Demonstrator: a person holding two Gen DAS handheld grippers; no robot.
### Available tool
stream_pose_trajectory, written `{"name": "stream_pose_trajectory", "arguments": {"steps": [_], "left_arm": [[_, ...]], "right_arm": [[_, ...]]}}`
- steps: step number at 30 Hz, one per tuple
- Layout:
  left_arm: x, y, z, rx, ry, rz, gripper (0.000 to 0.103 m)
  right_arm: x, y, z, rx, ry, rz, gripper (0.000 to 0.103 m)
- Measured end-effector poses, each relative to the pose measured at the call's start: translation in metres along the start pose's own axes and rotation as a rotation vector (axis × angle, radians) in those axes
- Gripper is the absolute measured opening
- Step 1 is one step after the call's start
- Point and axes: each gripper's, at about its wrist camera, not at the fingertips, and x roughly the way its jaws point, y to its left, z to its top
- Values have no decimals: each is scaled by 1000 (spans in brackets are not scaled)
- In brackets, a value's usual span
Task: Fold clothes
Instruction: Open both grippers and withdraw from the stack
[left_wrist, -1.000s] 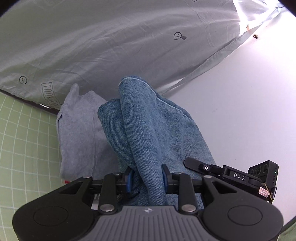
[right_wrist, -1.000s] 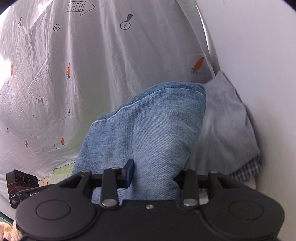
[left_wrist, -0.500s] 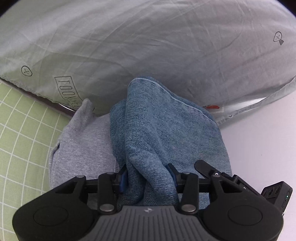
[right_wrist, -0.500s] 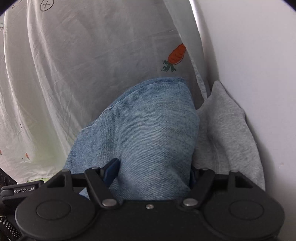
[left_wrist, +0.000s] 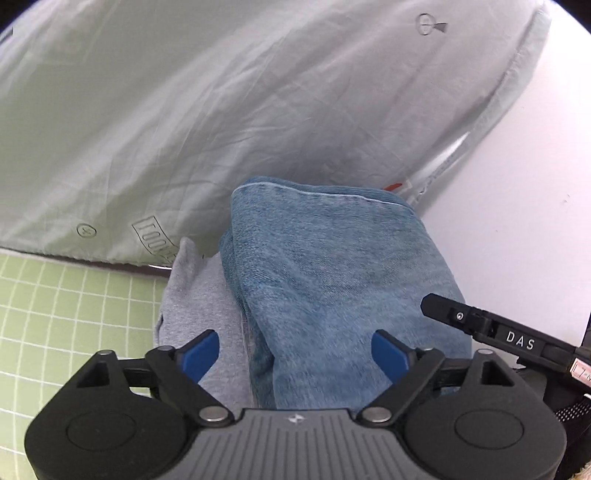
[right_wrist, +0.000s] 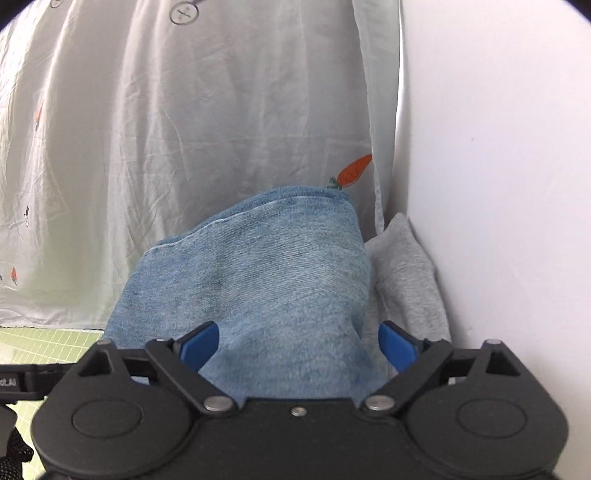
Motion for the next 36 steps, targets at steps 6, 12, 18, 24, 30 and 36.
{"name": "stream_pose_trajectory", "arguments": {"steps": [6, 12, 18, 24, 30, 36], "left_arm": [[-69, -15, -35, 174, -24, 53, 103], [-115, -22, -80, 266, -9, 78, 103], [-152, -26, -127, 292, -44, 158, 103], [-174, -20, -158, 309, -21, 204, 103], [-192, -15, -184, 339, 6, 236, 103], [-204, -14, -195, 348, 5, 226, 103]], "right_arm": [[-68, 31, -41, 51, -70, -131, 101], [-135, 67, -105, 122, -98, -172, 102], [-182, 100, -161, 150, -78, -261, 102], [-210, 117, -203, 166, -37, -288, 102], [-232, 130, -230, 162, -19, -296, 102], [-244, 140, -241, 160, -13, -302, 102]]}}
